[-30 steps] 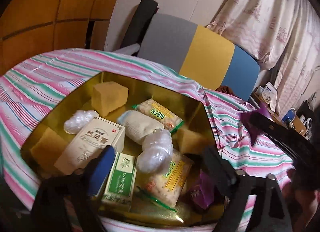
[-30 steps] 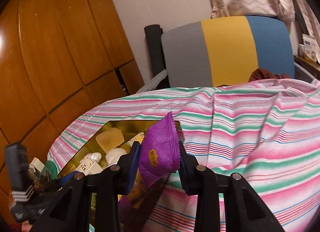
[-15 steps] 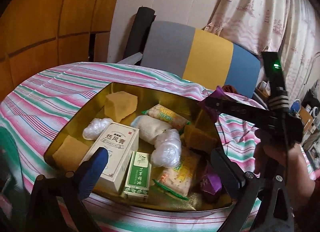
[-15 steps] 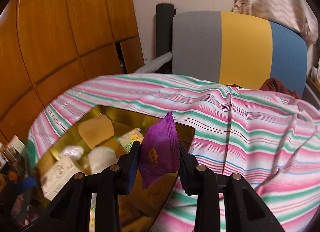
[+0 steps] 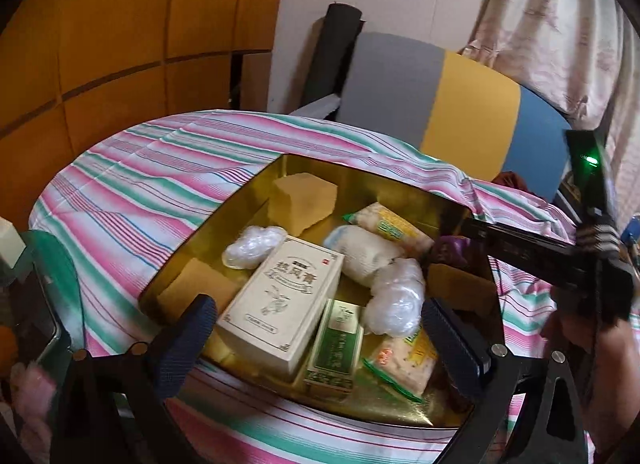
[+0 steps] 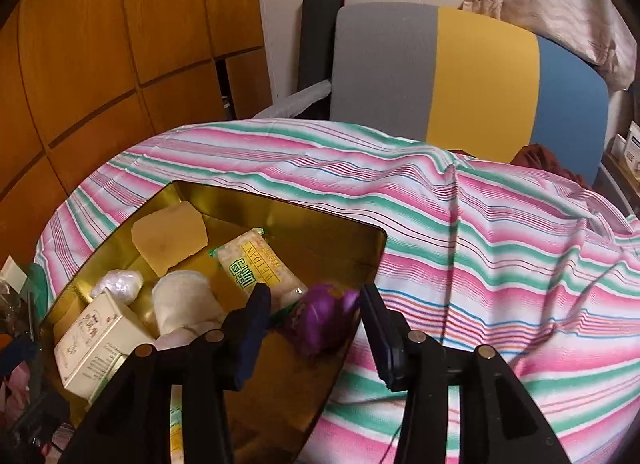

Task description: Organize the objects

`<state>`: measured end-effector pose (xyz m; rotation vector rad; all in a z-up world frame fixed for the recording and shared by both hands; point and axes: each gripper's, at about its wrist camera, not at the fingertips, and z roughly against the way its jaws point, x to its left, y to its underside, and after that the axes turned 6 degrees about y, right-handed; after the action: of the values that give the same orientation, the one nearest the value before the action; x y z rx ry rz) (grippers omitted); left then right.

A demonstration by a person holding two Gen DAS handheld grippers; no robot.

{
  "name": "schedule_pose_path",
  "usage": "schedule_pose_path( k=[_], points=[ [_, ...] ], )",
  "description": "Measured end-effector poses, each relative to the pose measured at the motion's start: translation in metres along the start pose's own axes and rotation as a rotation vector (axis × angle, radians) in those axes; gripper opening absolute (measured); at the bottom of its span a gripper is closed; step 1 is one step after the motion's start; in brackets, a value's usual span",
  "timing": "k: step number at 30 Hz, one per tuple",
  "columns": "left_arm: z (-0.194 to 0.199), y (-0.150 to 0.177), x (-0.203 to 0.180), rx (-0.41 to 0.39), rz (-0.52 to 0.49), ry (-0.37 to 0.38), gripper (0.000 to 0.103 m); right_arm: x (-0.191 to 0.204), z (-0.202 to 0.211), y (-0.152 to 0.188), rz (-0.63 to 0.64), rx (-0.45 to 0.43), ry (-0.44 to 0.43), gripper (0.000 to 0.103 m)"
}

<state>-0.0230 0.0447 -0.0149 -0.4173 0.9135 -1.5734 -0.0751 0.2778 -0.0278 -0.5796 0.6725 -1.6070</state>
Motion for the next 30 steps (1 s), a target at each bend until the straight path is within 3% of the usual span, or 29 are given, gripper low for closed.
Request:
schedule_pose_path(
  k=[3,5,8,13,18,23,30],
  points=[
    [0.004,-0.003,0.003,-0.009,0.017,-0.018,0.103,0.0,0.016,0.006,-0.027,-0.019,-0.002,0.05],
    [0.008,-0.004,0.004,-0.023,0.023,-0.041,0.103,0.0,0.027,0.011,-0.053,-0.03,0.002,0.063],
    [0.014,-0.006,0.004,-0.029,0.026,-0.084,0.103,0.001,0.04,0.016,-0.091,-0.041,0.012,0.072],
    [0.016,-0.008,0.005,0.003,0.007,-0.143,0.103,0.009,0.058,0.023,-0.113,-0.039,0.041,0.072],
    [0.019,-0.008,0.015,0.033,0.06,-0.146,0.103,0.022,0.075,0.028,-0.101,-0.055,0.076,0.073],
    [0.029,-0.004,0.023,0.004,0.054,-0.211,0.103,0.038,0.084,0.034,-0.111,-0.039,0.061,0.073],
    [0.039,-0.003,0.032,0.006,0.048,-0.252,0.103,0.057,0.087,0.041,-0.108,0.002,0.121,0.073]
  ],
)
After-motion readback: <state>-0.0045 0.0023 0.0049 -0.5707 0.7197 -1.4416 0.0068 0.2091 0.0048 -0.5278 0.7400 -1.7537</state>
